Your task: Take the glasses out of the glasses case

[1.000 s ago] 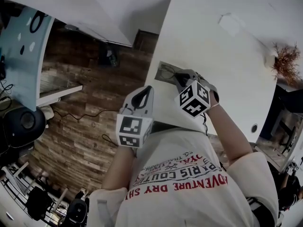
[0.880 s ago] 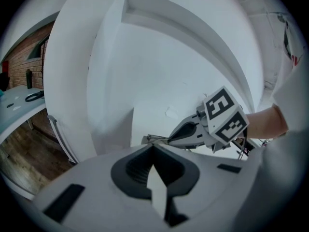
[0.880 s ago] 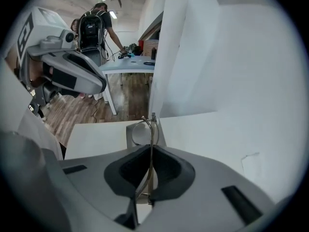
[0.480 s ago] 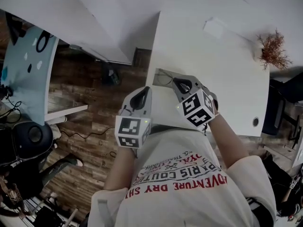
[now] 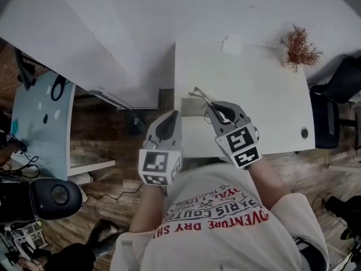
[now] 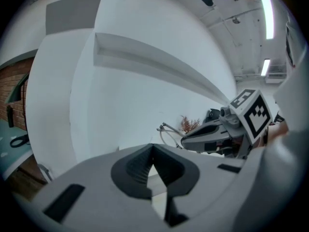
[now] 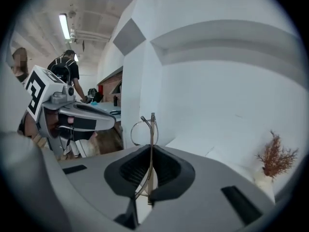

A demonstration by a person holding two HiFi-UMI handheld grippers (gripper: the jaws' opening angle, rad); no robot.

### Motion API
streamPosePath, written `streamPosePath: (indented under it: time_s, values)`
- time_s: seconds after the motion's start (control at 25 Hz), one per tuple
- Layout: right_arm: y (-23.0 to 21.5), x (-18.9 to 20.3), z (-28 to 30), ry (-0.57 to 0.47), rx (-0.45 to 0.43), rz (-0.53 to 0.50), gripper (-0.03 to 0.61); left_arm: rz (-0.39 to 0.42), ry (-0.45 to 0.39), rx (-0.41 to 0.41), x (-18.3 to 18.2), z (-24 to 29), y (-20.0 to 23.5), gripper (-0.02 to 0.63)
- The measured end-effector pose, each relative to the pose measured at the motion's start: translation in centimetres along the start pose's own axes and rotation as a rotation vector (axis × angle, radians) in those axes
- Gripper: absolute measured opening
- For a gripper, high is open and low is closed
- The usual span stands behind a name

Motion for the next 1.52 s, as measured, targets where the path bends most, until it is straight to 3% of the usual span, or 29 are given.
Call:
streamPosePath:
  time_s: [0.24, 0.52, 1.52]
  values:
    - [1.0, -0.5, -2.7, -0.096, 0.100, 0.058, 0.026, 0.067, -0.097, 0.037, -2.4, -1.9, -0.6, -0.003]
    - [1.8, -0.7, -4.5, -0.179, 0.163, 0.149, 0.026, 0.072, -0.142, 0.049, -3.0, -3.3, -1.0, -0.003]
    - [3.4, -0.9, -5.2, -0.212, 0.202, 0.138, 0.026, 0.064, -0.147, 0.062, -2.5, -4.1, -0.3, -0.003]
Point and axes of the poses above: the fingertips, and each gripper's own axes: z forward along the fingers, y to its left, x out of its underside, the point moved 6 cm from there along -z, backward along the fingers, and after that the axes turned 1 degree about -x, right-handed, at the moved point
